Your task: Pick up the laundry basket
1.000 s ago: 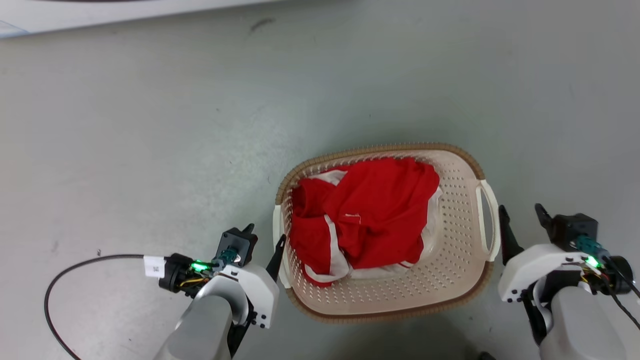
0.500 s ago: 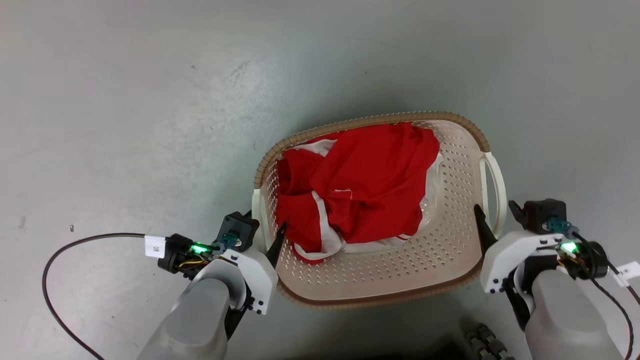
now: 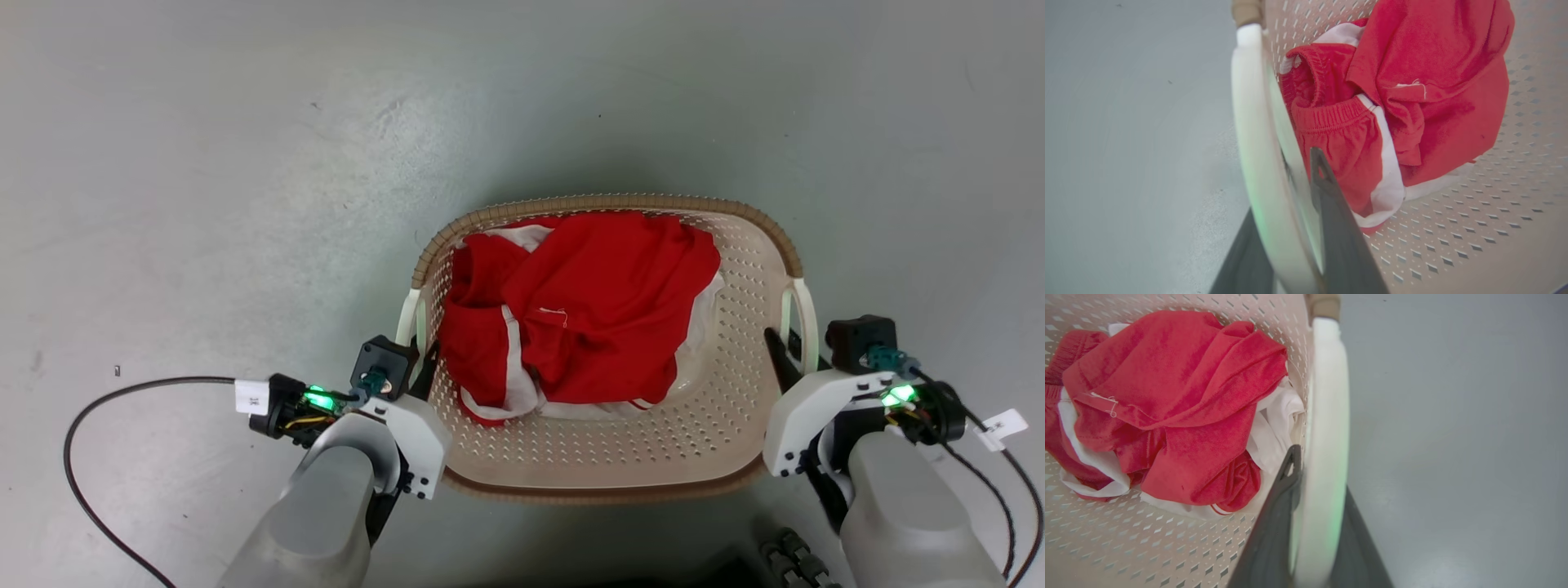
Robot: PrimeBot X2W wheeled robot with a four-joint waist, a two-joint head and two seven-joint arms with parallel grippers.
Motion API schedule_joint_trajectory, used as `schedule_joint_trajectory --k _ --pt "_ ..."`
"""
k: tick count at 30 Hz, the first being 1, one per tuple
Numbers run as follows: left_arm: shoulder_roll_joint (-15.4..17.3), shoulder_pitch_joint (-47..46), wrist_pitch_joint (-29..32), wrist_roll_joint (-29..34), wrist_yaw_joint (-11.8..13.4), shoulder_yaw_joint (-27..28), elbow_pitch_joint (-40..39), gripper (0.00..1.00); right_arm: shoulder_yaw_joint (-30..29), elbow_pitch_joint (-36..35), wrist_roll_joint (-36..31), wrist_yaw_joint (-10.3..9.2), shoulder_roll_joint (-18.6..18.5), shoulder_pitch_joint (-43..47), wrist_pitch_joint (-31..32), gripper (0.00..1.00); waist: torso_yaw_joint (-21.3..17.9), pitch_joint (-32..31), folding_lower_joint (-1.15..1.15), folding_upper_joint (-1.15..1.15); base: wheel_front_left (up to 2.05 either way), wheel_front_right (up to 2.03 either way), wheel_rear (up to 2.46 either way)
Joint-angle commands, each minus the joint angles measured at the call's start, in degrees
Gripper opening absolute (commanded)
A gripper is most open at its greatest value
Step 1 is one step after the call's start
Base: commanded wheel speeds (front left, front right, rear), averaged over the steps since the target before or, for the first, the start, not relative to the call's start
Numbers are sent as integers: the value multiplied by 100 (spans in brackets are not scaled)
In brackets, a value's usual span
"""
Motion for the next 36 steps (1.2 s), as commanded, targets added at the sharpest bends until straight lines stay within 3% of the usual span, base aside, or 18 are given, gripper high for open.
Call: schedule_joint_trajectory --k 1,11,23,30,36 --pt "87 -25 16 16 -18 -18 38 0 -4 18 -4 -17 -87 -11 -17 0 19 -66 -1 0 0 0 0" --pt "-57 98 2 -189 -26 -227 184 0 211 196 46 -14 -77 187 -13 0 74 -491 -1 0 0 0 0" --pt "-273 -79 42 -889 -27 -713 973 0 504 703 -184 -11 -56 216 -16 0 334 -1725 -1 0 0 0 0" --pt "-362 -256 475 -1531 -33 -1255 1179 0 804 1083 -69 -9 -34 62 -5 0 556 -2435 -1 0 0 0 0" --pt "-282 -332 1189 -2156 -33 -1757 1117 0 1214 1251 190 -9 -17 26 412 0 715 -2912 -1 0 0 0 0"
